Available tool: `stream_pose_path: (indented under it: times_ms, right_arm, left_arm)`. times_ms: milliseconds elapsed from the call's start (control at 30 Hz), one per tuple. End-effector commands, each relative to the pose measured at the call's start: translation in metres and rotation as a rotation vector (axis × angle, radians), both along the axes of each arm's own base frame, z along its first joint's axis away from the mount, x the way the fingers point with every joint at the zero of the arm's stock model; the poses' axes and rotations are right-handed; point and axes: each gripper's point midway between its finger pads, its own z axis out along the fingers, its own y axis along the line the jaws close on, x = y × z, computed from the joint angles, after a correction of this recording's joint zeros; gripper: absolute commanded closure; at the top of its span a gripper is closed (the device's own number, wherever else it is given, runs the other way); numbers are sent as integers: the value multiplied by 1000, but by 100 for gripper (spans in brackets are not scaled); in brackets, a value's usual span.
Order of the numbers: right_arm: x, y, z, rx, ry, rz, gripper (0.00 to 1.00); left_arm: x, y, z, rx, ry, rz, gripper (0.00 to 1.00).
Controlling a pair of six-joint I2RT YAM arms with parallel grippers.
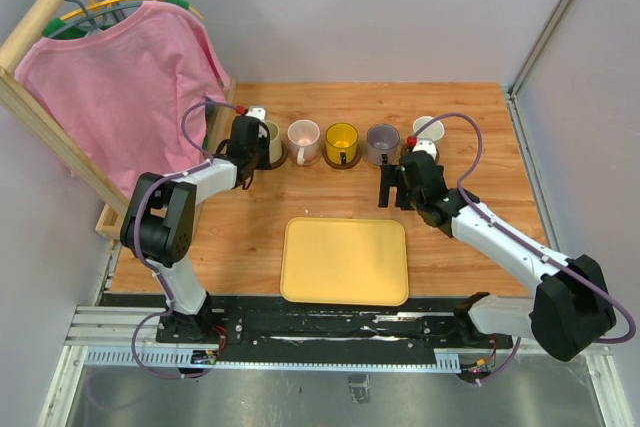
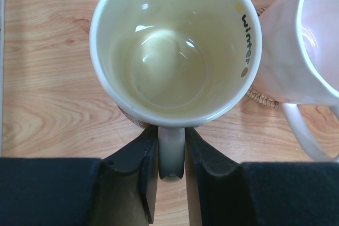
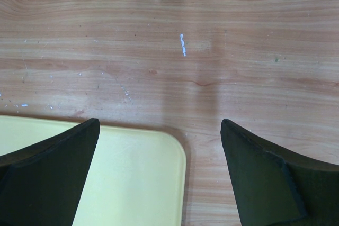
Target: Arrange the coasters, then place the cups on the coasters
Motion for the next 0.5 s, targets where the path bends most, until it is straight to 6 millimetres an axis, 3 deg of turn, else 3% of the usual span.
stream_pose_path:
  times_ms: [0, 267, 467]
  right_arm:
    - [3, -1, 6, 16, -8, -10, 2]
    - [3, 0, 8, 22, -12, -7, 2]
    - [5, 1, 12, 26, -21, -7, 2]
  left_arm:
    - [10, 2, 7, -11, -37, 17, 70]
    - [7, 5, 20, -9, -57, 27, 37]
    - [3, 7, 40, -9, -91, 26, 26]
